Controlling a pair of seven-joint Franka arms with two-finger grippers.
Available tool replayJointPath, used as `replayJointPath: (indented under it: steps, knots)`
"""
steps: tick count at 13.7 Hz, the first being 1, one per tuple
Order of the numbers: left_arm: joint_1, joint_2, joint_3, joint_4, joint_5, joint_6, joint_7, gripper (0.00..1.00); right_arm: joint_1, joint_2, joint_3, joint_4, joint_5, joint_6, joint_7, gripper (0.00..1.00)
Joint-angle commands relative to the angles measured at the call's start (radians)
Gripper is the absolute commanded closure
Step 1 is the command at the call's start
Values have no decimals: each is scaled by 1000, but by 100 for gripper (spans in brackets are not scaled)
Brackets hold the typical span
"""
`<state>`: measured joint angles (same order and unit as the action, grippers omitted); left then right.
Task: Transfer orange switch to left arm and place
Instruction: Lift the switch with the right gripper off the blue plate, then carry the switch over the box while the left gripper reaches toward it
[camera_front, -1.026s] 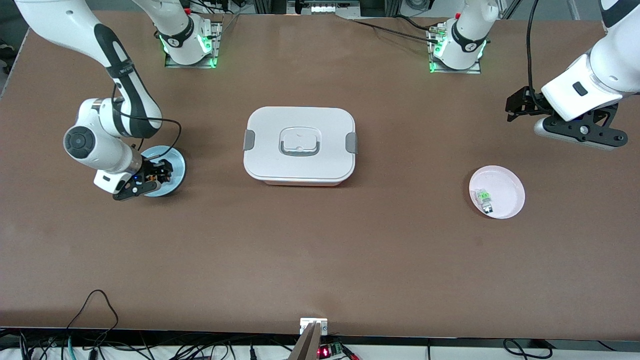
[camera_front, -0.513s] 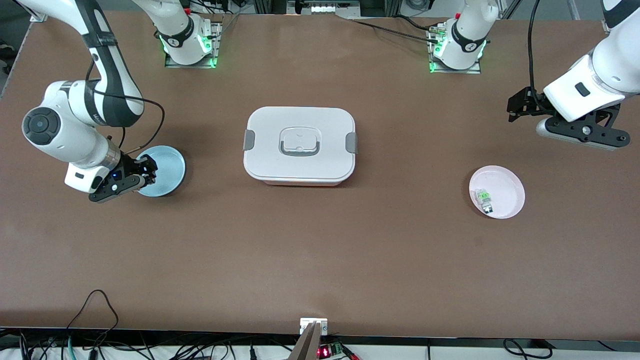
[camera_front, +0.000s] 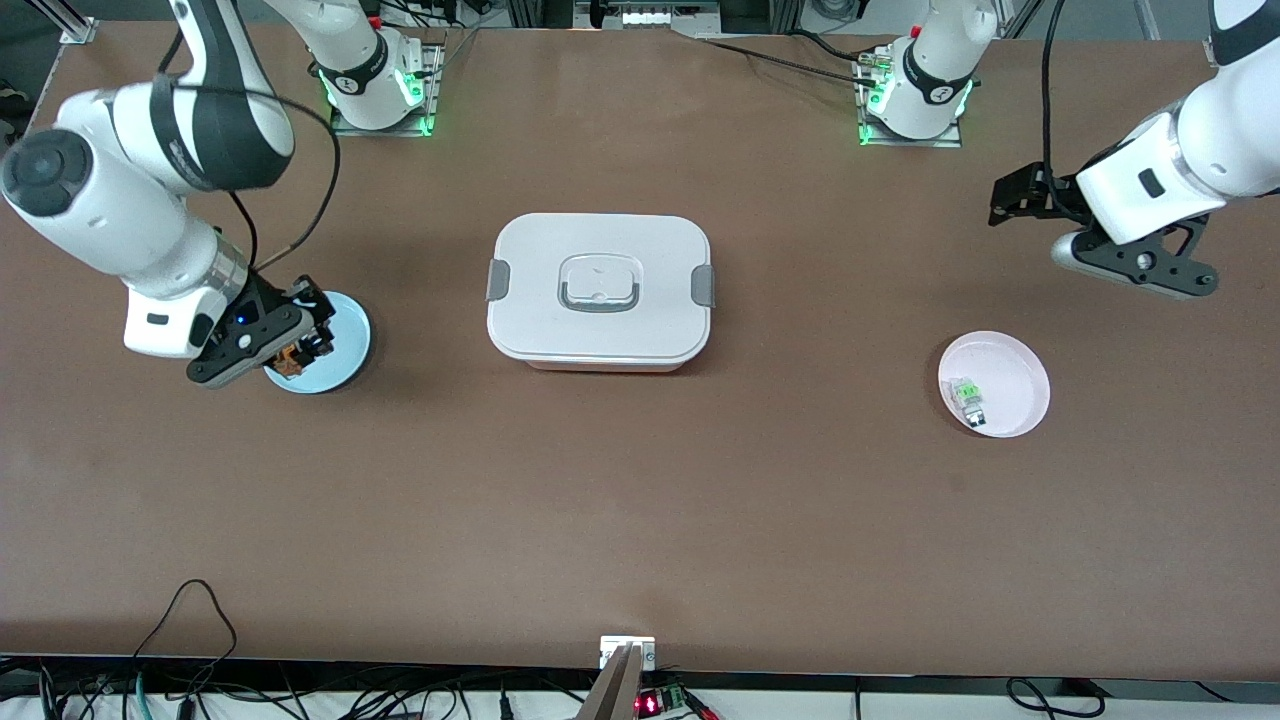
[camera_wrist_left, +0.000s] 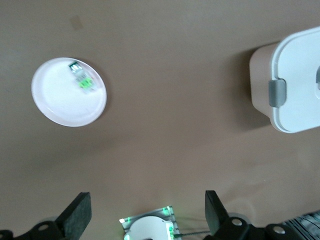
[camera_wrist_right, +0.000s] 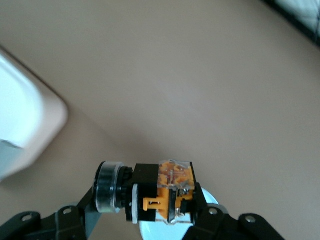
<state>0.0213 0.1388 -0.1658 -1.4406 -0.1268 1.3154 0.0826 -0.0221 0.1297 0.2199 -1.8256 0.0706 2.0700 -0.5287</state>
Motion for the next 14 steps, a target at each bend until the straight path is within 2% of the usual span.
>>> replayJointPath:
  steps: [1, 2, 4, 7, 9, 11, 14]
  knots:
    - [19, 62, 0, 31, -80, -67, 6, 0, -7, -8, 38, 69, 98, -39, -108, 59]
    - [32, 71, 0, 31, -118, -74, 9, 0, -9, -10, 42, 72, 148, -37, -155, 59]
    - [63, 114, 0, 26, -238, -100, 51, 0, -7, -10, 49, 83, 318, -34, -307, 59]
    - [133, 221, 0, 19, -448, -180, 164, 0, -4, -12, 67, 83, 457, -27, -488, 59]
    - [151, 293, -1, 17, -554, -188, 219, 0, -2, -7, 75, 85, 582, 2, -627, 59]
    - [135, 326, -8, -3, -669, -159, 215, 0, -1, -4, 98, 83, 722, 31, -742, 59]
    - [86, 329, -12, -81, -844, -67, 200, 0, 7, 5, 118, 85, 949, 81, -910, 59]
